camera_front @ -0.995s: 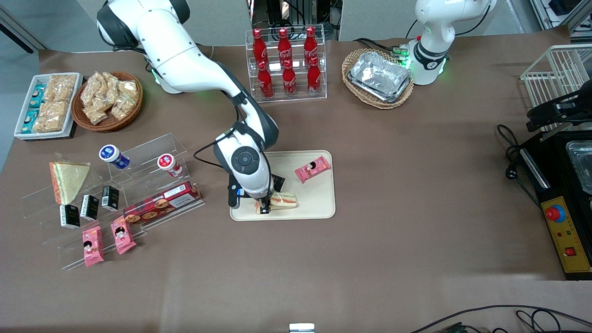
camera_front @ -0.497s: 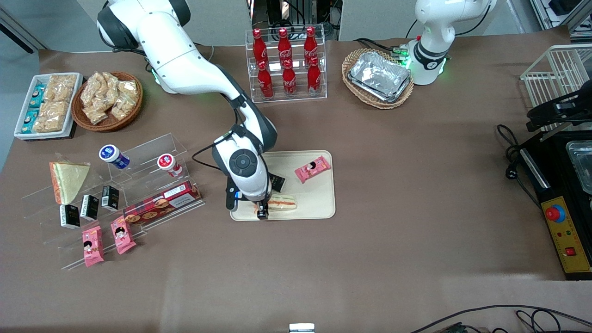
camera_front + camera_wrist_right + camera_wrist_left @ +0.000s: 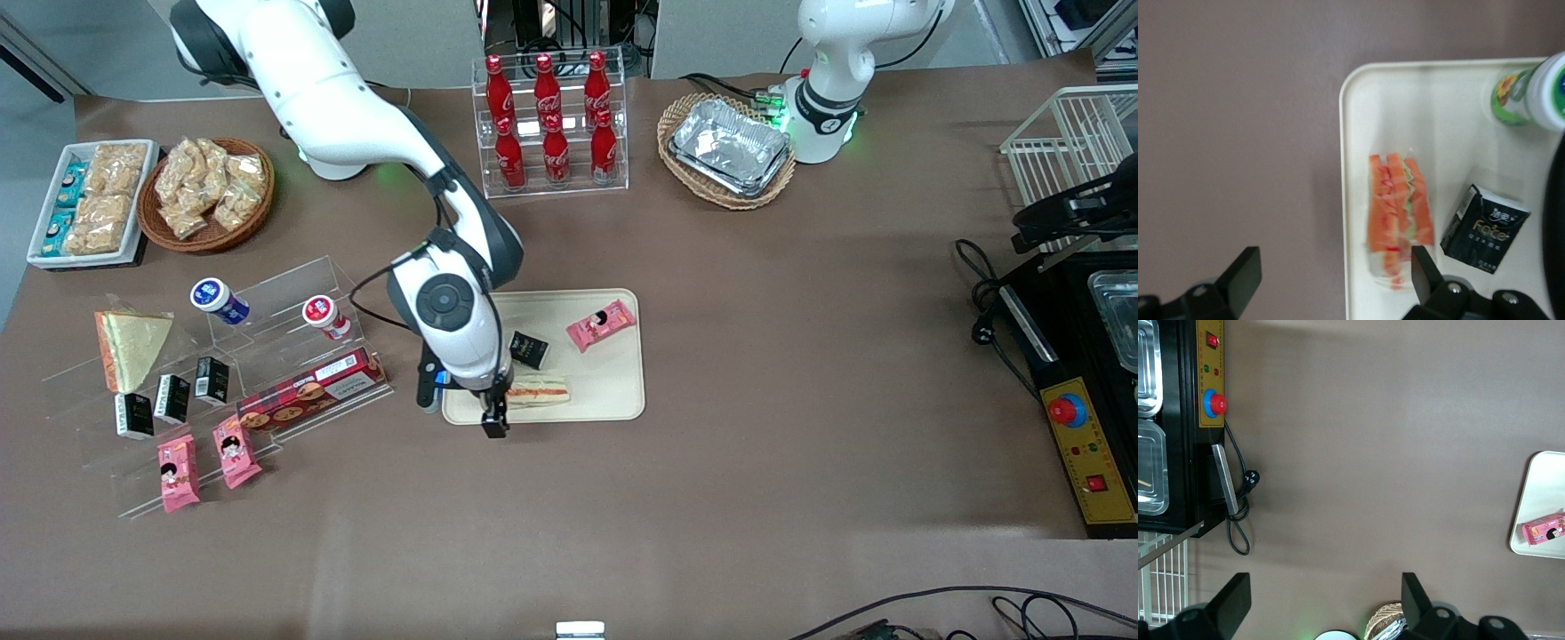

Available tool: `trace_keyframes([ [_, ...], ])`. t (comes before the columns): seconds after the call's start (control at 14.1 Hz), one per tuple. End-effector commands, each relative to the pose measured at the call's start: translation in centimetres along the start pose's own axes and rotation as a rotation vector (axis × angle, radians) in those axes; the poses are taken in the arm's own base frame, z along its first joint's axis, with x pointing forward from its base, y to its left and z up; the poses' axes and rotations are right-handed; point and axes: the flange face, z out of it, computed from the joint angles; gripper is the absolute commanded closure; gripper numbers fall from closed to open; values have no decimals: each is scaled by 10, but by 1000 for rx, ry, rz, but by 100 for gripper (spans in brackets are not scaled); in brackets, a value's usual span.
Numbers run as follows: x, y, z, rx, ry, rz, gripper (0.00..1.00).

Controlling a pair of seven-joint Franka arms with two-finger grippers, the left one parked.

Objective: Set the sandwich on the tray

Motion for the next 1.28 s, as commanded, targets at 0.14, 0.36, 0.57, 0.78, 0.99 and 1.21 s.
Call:
trace_keyframes([
  [0.14, 45, -14, -86, -72, -7, -52, 0],
  [0.36, 110, -27, -141, -149, -30, -230, 0],
  [0.57, 180, -38, -169, -210, -50, -437, 0],
  [0.78, 244, -55, -187, -172, -76, -618, 0],
  [0.99, 320, -64, -208, -133, -99, -1040, 0],
  [1.21, 371, -56, -244, -102, -91, -1240, 0],
])
